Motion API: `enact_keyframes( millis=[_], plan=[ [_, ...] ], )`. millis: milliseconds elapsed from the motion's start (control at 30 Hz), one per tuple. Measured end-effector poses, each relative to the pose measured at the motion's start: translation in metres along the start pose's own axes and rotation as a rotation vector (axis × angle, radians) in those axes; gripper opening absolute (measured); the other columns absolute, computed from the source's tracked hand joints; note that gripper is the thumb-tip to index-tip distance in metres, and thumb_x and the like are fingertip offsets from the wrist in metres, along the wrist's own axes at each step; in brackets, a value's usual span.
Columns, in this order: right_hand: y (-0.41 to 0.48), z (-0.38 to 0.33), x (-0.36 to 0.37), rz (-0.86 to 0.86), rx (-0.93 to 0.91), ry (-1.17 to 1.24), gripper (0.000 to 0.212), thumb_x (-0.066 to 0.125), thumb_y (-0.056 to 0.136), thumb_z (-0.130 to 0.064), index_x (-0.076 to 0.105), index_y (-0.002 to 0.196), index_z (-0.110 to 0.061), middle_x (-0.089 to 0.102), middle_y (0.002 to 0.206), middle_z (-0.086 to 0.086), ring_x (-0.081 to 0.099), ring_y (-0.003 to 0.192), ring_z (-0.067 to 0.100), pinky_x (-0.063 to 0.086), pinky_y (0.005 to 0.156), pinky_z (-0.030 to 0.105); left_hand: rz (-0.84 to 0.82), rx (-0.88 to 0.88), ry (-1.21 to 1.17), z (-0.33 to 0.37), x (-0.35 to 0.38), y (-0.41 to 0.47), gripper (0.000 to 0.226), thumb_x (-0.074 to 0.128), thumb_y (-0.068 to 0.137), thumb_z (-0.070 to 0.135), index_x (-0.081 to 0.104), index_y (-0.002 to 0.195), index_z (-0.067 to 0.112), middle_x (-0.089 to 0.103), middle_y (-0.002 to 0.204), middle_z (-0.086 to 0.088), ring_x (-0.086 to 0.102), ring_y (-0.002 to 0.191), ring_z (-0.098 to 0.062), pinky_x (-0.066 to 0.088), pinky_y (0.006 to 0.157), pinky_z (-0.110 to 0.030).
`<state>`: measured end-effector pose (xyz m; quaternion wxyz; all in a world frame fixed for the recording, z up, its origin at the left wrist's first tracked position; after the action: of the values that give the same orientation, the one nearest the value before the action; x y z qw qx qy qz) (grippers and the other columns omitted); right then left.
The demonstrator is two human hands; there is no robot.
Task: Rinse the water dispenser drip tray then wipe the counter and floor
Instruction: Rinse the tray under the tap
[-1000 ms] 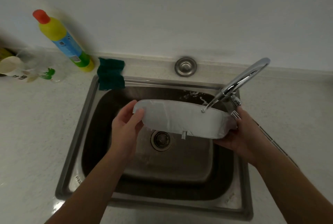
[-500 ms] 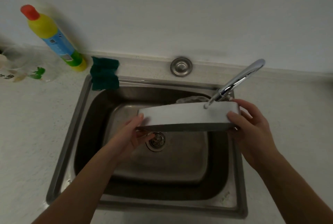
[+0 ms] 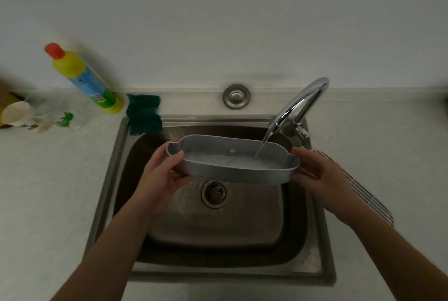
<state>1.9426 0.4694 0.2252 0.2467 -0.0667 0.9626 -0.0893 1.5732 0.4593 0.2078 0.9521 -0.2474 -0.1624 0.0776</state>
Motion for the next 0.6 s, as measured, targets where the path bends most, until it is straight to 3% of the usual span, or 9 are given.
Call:
enact_keyframes(
  millis=[67, 133, 200, 267, 333, 433, 533, 600],
  plan=[
    [0.020, 0.003, -0.005, 0.107, -0.026, -0.272, 0.040, 0.063, 0.099, -0.009, 0.066, 0.136, -0.025, 0.074, 0.124, -0.001, 0.070, 0.113, 0.017, 0.051, 0.094, 0.030, 0.029, 0.125, 0.118, 0.011, -0.001, -0.006, 0.040, 0.072, 0.092, 0.022, 0.063, 0.131, 0.026, 0.065, 0.134, -0.010, 0.070, 0.115, -0.032, 0.063, 0.083, -0.042],
    [0.045, 0.001, 0.002, 0.034, -0.017, -0.449, 0.042, 0.055, 0.102, -0.008, 0.062, 0.141, -0.021, 0.070, 0.133, 0.009, 0.066, 0.120, 0.027, 0.046, 0.099, 0.030, 0.015, 0.270, 0.315, 0.020, 0.002, -0.014, 0.042, 0.075, 0.089, 0.023, 0.062, 0.129, 0.026, 0.066, 0.129, -0.006, 0.069, 0.116, -0.028, 0.064, 0.082, -0.039],
    [0.064, 0.004, 0.014, -0.103, 0.057, -0.516, 0.049, 0.051, 0.099, -0.001, 0.058, 0.145, -0.016, 0.063, 0.142, 0.014, 0.059, 0.130, 0.033, 0.043, 0.108, 0.037, -0.005, 0.443, 0.558, 0.029, 0.011, -0.022, 0.045, 0.078, 0.087, 0.020, 0.061, 0.127, 0.029, 0.067, 0.121, 0.004, 0.071, 0.108, -0.020, 0.063, 0.079, -0.029],
    [0.078, 0.007, 0.015, -0.145, 0.076, -0.579, 0.046, 0.052, 0.094, 0.003, 0.064, 0.135, -0.014, 0.064, 0.137, 0.017, 0.060, 0.125, 0.037, 0.044, 0.102, 0.034, -0.020, 0.599, 0.854, 0.034, 0.022, -0.028, 0.049, 0.080, 0.085, 0.024, 0.058, 0.127, 0.034, 0.065, 0.114, 0.014, 0.069, 0.098, -0.010, 0.058, 0.077, -0.019],
    [0.087, 0.007, 0.005, -0.120, 0.055, -0.627, 0.041, 0.056, 0.093, 0.000, 0.068, 0.129, -0.014, 0.066, 0.132, 0.019, 0.063, 0.119, 0.039, 0.044, 0.096, 0.032, -0.036, 0.664, 1.108, 0.034, 0.031, -0.033, 0.054, 0.078, 0.083, 0.035, 0.054, 0.130, 0.038, 0.060, 0.121, 0.016, 0.063, 0.099, -0.004, 0.054, 0.083, -0.019],
    [0.099, 0.002, -0.018, -0.065, 0.015, -0.652, 0.032, 0.065, 0.095, -0.012, 0.072, 0.126, -0.017, 0.072, 0.126, 0.017, 0.066, 0.112, 0.037, 0.045, 0.092, 0.034, -0.051, 0.678, 1.406, 0.027, 0.041, -0.040, 0.061, 0.071, 0.083, 0.045, 0.046, 0.138, 0.038, 0.050, 0.144, 0.001, 0.058, 0.117, -0.012, 0.048, 0.096, -0.027],
    [0.101, -0.004, -0.025, -0.104, -0.012, -0.702, 0.029, 0.060, 0.097, -0.012, 0.073, 0.123, -0.016, 0.072, 0.123, 0.016, 0.066, 0.109, 0.035, 0.043, 0.087, 0.032, -0.063, 0.747, 1.573, 0.030, 0.042, -0.047, 0.063, 0.067, 0.085, 0.048, 0.045, 0.142, 0.035, 0.041, 0.153, -0.006, 0.064, 0.113, -0.024, 0.053, 0.090, -0.033],
    [0.092, -0.005, -0.020, -0.179, -0.041, -0.778, 0.028, 0.059, 0.099, -0.017, 0.070, 0.124, -0.013, 0.071, 0.124, 0.017, 0.066, 0.110, 0.038, 0.050, 0.094, 0.039, -0.026, 0.794, 1.603, 0.038, 0.037, -0.050, 0.063, 0.068, 0.086, 0.047, 0.045, 0.143, 0.033, 0.039, 0.154, -0.008, 0.066, 0.110, -0.026, 0.052, 0.087, -0.033]
  ],
)
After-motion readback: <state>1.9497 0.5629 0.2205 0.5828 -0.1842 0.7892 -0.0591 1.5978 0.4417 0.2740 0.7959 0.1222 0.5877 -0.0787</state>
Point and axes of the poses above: each hand's wrist, its own y-axis towards the middle knuckle, its own x-axis out of the palm, z = x × y, the point moved 3 cm from there along y, towards the middle knuckle
